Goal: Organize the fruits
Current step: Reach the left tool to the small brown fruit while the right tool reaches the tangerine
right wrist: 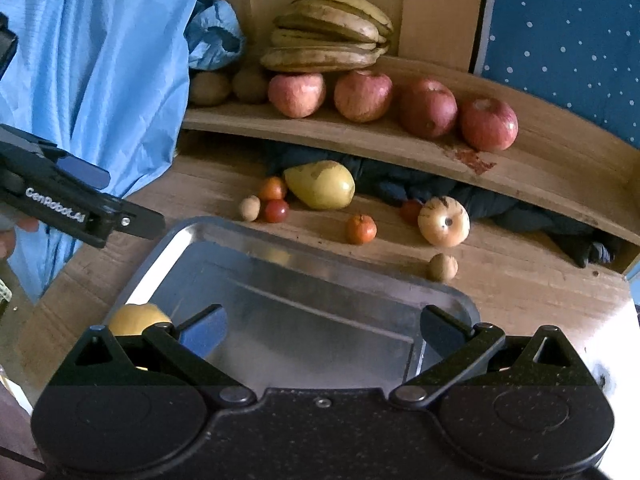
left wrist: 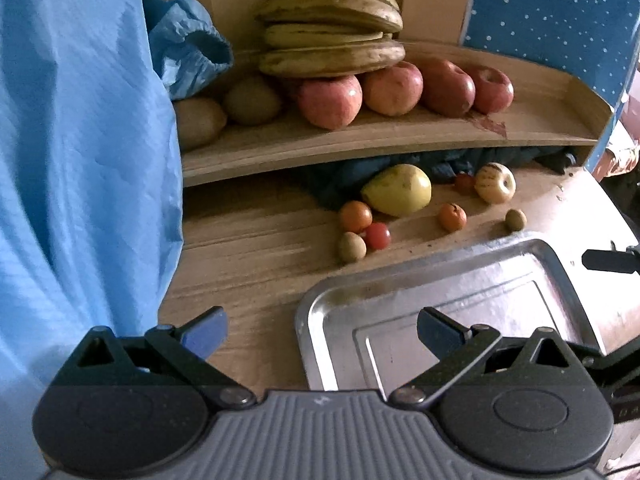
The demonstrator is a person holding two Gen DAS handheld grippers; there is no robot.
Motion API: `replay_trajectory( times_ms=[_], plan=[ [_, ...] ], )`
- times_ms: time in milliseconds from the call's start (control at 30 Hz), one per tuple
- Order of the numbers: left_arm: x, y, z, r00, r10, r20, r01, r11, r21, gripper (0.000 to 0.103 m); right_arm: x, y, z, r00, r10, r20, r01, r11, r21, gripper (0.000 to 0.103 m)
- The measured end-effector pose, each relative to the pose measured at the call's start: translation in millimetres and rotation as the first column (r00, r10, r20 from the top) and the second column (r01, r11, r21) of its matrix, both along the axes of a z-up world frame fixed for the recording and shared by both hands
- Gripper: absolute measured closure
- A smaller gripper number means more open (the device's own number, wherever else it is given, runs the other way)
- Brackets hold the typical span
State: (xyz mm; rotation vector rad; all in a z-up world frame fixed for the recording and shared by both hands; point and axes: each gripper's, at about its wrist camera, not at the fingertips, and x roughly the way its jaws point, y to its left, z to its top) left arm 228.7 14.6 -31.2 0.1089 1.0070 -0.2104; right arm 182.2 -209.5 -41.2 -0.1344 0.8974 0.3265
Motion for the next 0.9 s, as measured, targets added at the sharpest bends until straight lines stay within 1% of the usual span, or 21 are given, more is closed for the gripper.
replay_trajectory(
  times_ms=[167, 333, 533, 633, 900],
  plan=[
    [18, -2, -8, 1.000, 0.014, -0.001, -0.014, 1.000, 0.006, 0.000, 12, 7, -2, 1.000, 0.002, -0.001, -0.002, 1.000, -0.018, 0.001],
    [34, -2, -19, 1.000, 0.024, -0.013, -0.024, 1.000, -0.016, 0.000, 23, 15, -6, 1.000, -0.006, -0.011, 0.006, 0.999, -0.051, 0.001],
    [49, -3, -31, 0.999, 0.009, -0.039, -0.010, 0.999, -0.034, 0.000, 37, 22, -8, 1.000, -0.007, -0.025, 0.005, 0.996, -0.084, 0.001],
    [54, -3, -37, 0.999, -0.003, -0.054, 0.001, 1.000, -0.030, 0.000, 43, 24, -11, 1.000, -0.008, -0.029, 0.005, 0.996, -0.093, 0.001],
    [67, -4, -46, 0.997, -0.029, -0.076, 0.027, 0.999, -0.031, 0.000, 62, 28, -21, 0.998, -0.046, -0.049, 0.040, 0.993, -0.110, 0.001]
  ],
)
